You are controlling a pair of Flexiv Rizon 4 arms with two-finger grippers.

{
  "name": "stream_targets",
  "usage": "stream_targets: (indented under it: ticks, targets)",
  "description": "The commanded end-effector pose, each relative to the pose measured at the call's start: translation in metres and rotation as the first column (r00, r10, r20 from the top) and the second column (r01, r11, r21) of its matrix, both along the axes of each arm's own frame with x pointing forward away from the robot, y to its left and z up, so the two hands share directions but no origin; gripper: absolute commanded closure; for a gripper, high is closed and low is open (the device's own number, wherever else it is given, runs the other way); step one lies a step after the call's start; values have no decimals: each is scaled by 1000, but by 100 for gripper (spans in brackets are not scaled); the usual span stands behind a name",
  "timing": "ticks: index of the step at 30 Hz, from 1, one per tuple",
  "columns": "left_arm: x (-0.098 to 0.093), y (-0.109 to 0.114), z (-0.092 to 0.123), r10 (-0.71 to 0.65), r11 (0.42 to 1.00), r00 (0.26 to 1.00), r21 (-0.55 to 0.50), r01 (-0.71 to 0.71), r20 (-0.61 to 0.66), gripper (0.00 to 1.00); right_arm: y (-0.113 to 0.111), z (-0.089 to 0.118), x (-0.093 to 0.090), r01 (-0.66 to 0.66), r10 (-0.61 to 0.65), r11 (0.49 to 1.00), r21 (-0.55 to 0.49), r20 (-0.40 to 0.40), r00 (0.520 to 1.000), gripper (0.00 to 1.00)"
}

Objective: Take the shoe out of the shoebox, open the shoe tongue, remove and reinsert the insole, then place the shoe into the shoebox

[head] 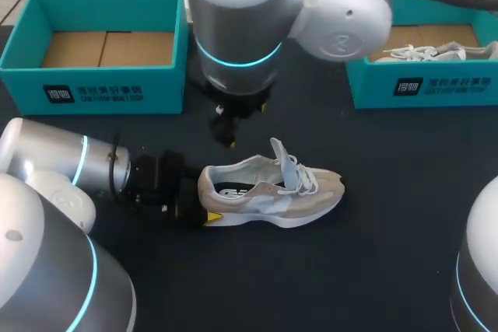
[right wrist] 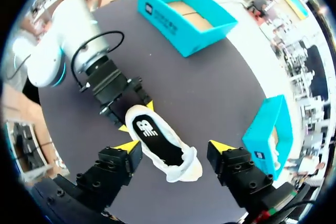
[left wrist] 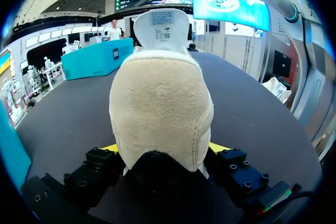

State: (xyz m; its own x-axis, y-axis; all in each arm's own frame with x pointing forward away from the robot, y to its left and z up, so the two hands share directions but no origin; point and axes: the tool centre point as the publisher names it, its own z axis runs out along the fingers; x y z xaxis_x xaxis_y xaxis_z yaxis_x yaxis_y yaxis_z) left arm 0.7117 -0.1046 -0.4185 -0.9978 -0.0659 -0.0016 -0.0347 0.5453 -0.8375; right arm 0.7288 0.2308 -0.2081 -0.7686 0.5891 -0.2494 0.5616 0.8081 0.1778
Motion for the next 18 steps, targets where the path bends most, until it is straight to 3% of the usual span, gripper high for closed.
stream_targets:
  ticks: [1, 5, 15, 18]
  targets:
    - [-1, 1, -1, 0, 1000, 1000, 0, 0, 1, 100, -3, -8, 0, -485, 468, 873, -61, -176, 866, 100]
    - [-1, 1, -1, 0, 1000, 1000, 0, 0, 1, 100, -14, -19, -10, -542, 512, 837, -72, -245, 823, 100]
    - [-1, 1, -1, 0, 1000, 1000, 0, 0, 1, 100, -12, -88, -8, -602, 495, 785, -149, -433, 753, 100]
    - [-1, 1, -1, 0, 1000, 1000, 0, 0, 1, 100, -12, -88, -8, -602, 495, 785, -149, -433, 753, 100]
